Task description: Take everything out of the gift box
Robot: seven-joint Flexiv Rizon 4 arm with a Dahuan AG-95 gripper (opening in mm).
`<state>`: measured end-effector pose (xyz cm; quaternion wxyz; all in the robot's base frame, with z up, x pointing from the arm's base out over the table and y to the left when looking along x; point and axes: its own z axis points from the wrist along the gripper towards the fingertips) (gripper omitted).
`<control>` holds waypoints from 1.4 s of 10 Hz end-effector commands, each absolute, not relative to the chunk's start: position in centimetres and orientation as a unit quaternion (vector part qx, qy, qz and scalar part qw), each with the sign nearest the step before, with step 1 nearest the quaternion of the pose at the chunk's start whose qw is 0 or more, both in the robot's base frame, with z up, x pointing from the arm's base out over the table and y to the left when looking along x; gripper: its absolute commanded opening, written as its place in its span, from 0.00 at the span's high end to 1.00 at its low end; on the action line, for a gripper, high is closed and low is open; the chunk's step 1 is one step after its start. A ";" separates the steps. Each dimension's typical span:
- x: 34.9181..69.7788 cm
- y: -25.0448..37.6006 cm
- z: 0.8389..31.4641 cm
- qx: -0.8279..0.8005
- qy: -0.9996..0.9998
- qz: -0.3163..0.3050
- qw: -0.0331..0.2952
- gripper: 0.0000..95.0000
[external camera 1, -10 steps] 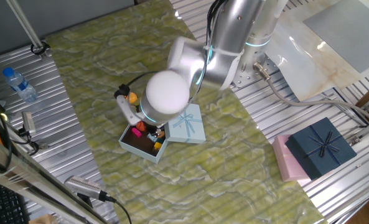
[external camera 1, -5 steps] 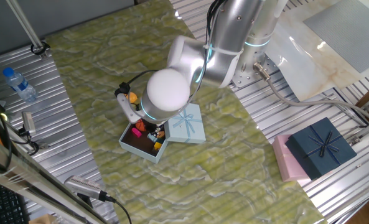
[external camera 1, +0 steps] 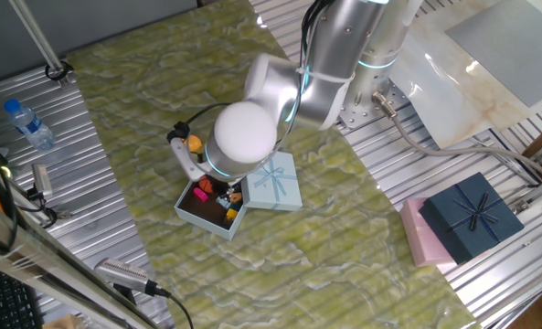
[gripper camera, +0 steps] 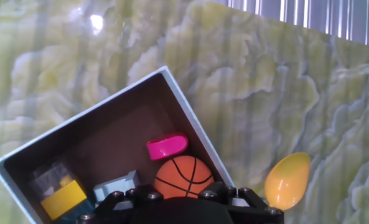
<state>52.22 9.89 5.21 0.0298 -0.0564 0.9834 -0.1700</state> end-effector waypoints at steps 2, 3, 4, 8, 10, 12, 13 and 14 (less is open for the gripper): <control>52.5 9.8 5.0 -0.057 0.982 -0.175 0.033 0.40; 52.5 9.8 5.0 -0.057 0.983 -0.174 0.033 0.40; 52.6 9.6 4.8 -0.057 0.983 -0.173 0.033 0.40; 52.4 9.1 4.4 -0.059 0.983 -0.169 0.035 0.40; 52.4 9.1 4.2 -0.058 0.984 -0.163 0.038 0.40; 52.3 9.2 3.9 -0.060 0.984 -0.161 0.043 0.40; 52.2 9.4 3.5 -0.059 0.984 -0.161 0.046 0.40; 52.1 9.6 3.1 -0.058 0.983 -0.166 0.051 0.40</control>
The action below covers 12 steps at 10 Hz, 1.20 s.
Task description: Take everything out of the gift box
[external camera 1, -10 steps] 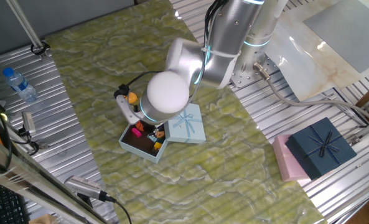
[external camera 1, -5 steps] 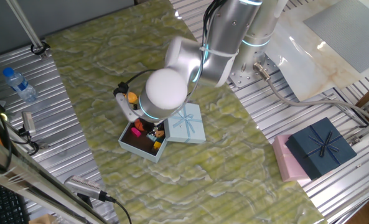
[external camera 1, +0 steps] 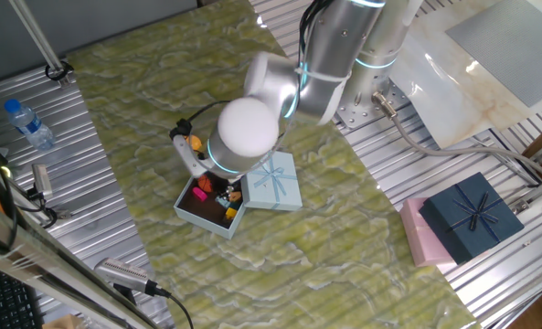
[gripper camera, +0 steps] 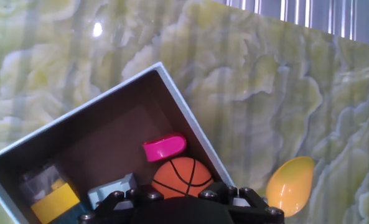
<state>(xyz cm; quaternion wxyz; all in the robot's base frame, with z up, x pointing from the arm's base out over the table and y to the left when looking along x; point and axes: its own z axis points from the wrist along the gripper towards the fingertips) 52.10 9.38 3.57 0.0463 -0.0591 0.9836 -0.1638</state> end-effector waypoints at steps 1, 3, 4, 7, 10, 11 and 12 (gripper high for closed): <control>52.1 9.6 3.1 -0.058 0.979 -0.188 0.050 0.40; 52.1 9.5 3.2 -0.047 0.977 -0.203 0.053 0.80; 52.1 9.5 3.2 -0.043 0.977 -0.202 0.055 1.00; 52.1 9.7 3.6 -0.039 0.978 -0.198 0.056 1.00; 51.6 9.7 4.6 -0.043 0.987 -0.141 0.058 1.00; 51.5 9.9 4.8 -0.044 0.990 -0.125 0.058 1.00; 51.6 10.5 5.2 -0.043 0.989 -0.130 0.056 1.00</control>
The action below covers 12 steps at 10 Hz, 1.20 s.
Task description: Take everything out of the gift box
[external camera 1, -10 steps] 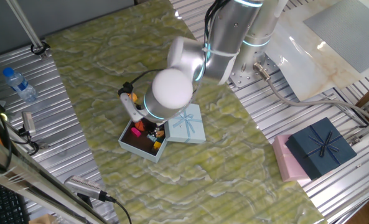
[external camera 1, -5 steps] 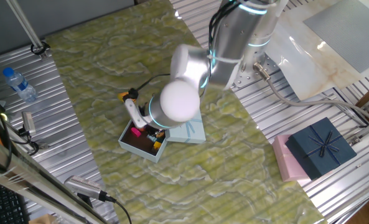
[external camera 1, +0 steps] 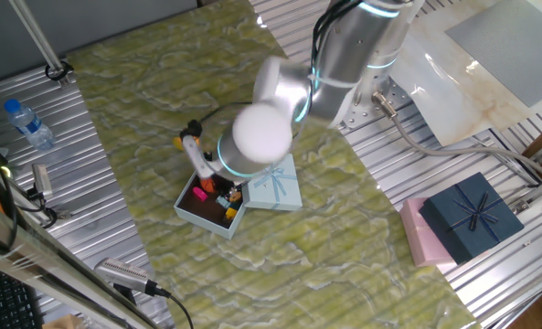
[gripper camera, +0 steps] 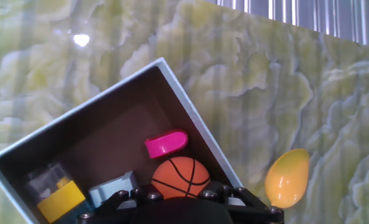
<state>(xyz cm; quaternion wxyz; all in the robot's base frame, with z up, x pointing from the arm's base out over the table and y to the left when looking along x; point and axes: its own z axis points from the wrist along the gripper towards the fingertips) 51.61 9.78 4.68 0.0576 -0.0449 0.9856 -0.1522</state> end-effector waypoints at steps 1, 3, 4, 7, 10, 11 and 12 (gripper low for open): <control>51.7 10.9 5.6 -0.041 0.989 -0.130 0.055 1.00; 51.8 11.4 6.4 -0.039 0.990 -0.123 0.056 1.00; 51.8 11.4 7.0 -0.041 0.991 -0.118 0.055 1.00; 51.7 10.6 10.1 -0.056 0.992 -0.103 0.052 1.00; 51.1 9.1 11.9 -0.071 0.991 -0.096 0.051 1.00; 50.6 8.2 12.8 -0.080 0.991 -0.096 0.050 1.00; 50.3 7.6 13.2 -0.086 0.991 -0.095 0.049 1.00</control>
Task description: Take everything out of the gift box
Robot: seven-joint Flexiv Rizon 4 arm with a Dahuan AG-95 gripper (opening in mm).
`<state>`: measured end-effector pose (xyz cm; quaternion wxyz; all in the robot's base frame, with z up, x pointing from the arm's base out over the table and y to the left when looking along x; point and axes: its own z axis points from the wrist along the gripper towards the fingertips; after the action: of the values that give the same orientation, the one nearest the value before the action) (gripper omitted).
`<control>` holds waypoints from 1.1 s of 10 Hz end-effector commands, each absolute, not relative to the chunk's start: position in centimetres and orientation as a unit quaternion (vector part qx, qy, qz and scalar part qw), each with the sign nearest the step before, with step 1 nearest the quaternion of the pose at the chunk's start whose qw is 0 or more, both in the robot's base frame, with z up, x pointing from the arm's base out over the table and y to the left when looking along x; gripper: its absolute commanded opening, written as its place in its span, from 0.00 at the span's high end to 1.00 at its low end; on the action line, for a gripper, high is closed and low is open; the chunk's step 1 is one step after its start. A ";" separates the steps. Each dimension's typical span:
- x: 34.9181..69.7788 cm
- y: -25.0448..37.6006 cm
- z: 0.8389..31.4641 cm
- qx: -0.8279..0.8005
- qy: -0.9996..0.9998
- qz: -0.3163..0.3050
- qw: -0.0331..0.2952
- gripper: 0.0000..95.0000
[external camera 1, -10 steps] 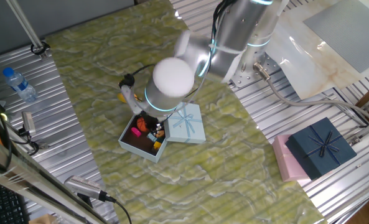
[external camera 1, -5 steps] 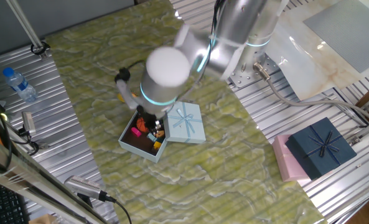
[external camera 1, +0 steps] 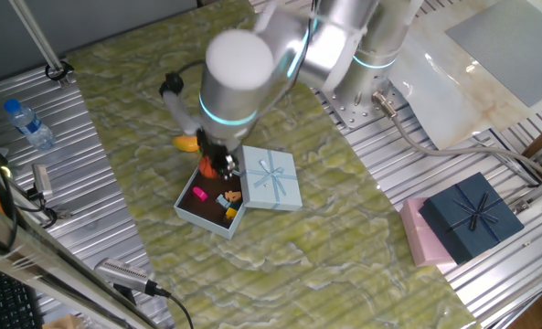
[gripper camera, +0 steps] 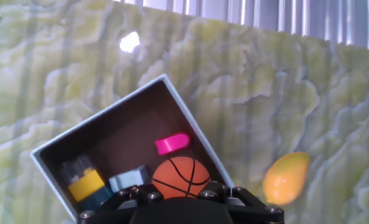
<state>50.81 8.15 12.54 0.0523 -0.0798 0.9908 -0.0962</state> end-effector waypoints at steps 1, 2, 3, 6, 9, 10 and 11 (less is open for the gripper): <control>49.8 6.8 13.6 -0.093 0.990 -0.094 0.046 1.00; 49.4 6.2 13.9 -0.098 0.990 -0.093 0.044 1.00; 49.0 5.6 14.0 -0.103 0.990 -0.092 0.042 1.00; 47.8 3.9 13.4 -0.106 0.992 -0.060 0.035 1.00; 47.4 2.7 12.8 -0.107 0.993 -0.050 0.025 1.00; 47.5 2.2 12.6 -0.106 0.993 -0.043 0.022 1.00; 47.7 1.8 12.2 -0.103 0.994 -0.038 0.012 1.00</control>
<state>47.76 1.81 12.04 0.0177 -0.1050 0.9935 -0.0397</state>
